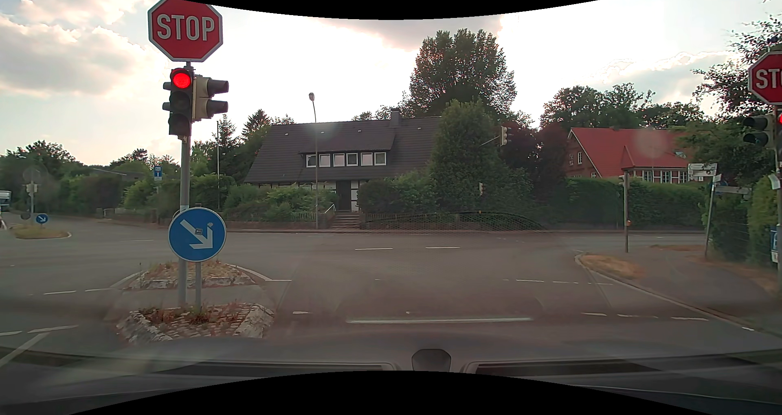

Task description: Follow the waypoints while adhering to traffic rules and regulations

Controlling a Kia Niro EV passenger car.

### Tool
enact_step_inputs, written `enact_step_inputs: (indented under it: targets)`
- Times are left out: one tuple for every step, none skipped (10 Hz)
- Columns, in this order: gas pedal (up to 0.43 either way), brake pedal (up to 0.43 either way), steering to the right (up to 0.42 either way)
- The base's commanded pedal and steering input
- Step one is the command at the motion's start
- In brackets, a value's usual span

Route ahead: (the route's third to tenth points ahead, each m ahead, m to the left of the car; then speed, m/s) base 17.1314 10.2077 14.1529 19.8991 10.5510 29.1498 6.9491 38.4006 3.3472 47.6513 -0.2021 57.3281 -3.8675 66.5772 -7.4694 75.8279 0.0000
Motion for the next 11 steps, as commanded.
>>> enact_step_inputs:
  targets:
    - [0.0,0.25,-0.006]
    - [0.0,0.25,-0.005]
    - [0.0,0.25,-0.005]
    - [0.0,0.25,-0.005]
    - [0.0,0.25,-0.005]
    - [0.0,0.25,-0.005]
    - [0.0,0.25,-0.005]
    - [0.0,0.25,-0.005]
    - [0.0,0.25,-0.005]
    - [0.0,0.25,-0.006]
    - [0.0,0.25,-0.005]
